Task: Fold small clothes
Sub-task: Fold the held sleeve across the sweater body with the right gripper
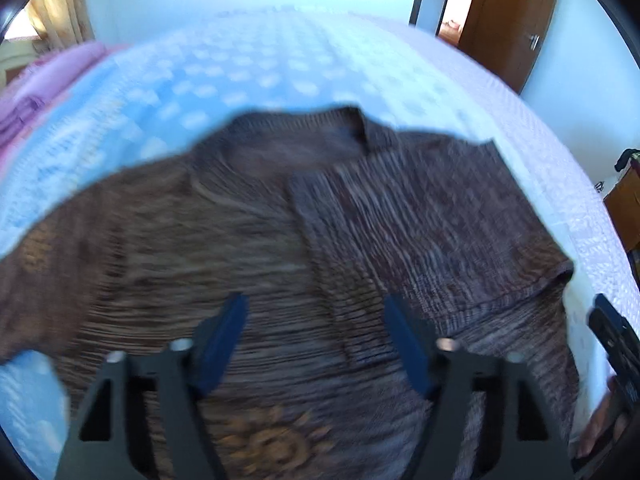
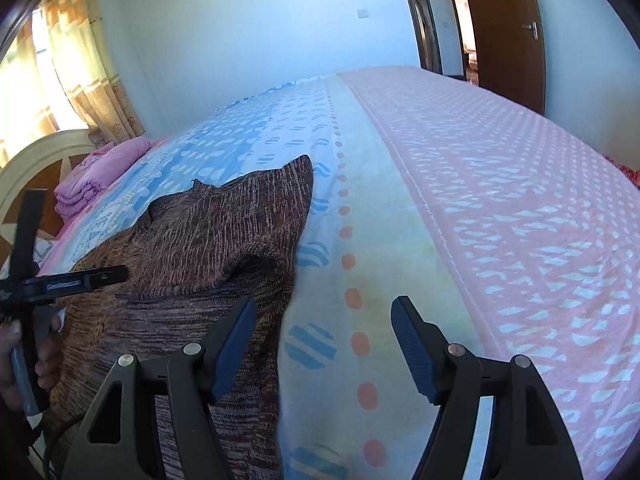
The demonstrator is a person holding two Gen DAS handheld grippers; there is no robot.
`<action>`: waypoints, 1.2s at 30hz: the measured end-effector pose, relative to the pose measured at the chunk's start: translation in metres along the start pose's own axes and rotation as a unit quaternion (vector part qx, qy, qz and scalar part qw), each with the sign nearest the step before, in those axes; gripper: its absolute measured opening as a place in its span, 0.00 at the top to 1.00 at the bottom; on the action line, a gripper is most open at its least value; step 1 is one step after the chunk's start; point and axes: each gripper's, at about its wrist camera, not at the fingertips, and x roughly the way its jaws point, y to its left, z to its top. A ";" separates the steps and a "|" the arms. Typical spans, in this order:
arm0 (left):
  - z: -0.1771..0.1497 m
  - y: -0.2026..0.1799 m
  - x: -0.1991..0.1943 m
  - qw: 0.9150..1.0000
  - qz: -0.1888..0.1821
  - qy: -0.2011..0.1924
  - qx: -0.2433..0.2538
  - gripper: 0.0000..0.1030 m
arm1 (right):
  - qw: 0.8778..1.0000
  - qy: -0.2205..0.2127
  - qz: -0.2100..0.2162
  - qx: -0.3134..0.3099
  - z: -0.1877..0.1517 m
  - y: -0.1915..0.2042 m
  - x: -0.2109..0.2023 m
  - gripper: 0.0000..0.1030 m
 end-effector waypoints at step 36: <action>0.019 0.022 0.004 0.996 0.060 -0.067 0.002 0.48 | 0.996 0.032 -0.023 -0.078 -0.022 0.033 0.017 0.29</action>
